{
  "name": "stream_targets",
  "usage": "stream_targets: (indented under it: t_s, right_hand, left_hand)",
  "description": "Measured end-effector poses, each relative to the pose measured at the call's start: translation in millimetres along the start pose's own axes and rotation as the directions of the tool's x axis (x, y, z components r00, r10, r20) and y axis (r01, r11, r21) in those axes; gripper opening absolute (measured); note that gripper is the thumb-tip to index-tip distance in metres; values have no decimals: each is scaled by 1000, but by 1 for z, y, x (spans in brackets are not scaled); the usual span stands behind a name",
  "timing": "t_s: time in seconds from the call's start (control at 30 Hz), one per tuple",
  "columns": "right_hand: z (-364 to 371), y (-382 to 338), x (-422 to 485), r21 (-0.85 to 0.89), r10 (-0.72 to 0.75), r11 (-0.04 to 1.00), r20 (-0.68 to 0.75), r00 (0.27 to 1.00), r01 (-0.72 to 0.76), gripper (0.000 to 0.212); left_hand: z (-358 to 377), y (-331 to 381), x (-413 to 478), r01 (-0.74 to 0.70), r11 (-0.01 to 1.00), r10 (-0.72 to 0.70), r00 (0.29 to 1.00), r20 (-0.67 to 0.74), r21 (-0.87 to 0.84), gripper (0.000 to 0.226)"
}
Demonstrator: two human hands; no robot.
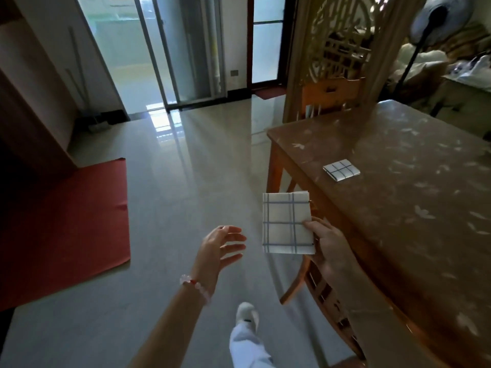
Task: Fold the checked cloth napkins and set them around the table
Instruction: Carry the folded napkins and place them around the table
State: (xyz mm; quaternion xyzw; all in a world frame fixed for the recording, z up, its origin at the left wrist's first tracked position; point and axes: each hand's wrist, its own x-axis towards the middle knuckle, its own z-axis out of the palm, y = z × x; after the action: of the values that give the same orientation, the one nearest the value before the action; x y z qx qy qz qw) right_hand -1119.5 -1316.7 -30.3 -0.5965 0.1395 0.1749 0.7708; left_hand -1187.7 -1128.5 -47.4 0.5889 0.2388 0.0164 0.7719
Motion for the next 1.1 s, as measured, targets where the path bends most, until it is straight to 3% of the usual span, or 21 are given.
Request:
stream_targets:
  t_s: [0.1,0.27,0.4,0.73,0.93,1.1]
  right_hand:
    - [11,-11,49,39,12,999,-54,998,-9,25]
    - [26,-36,127,52,19,999,-132,991,-13,15]
    - [26,-55,174,56,22,998,-229,973,-9,25]
    - [-12,-79,239,173,51,984,-432,900,28,15]
    - [-33,-80,274,259,100,964,-558,824,58,11]
    - [-39,-78,320,330,193,942,-684,703,62,12]
  left_hand:
    - [10,19,57,10,999,-11,999,43,38,30]
    - [30,53,149,17,996,-27,992,120,82,29]
    - [54,73,210,14,995,-35,977,209,99,29]
    - [141,80,332,136,957,-225,905,362,257,28]
    - [205,67,396,141,916,-328,803,498,376,17]
    - [254,56,447,142,801,-531,619,579,582,11]
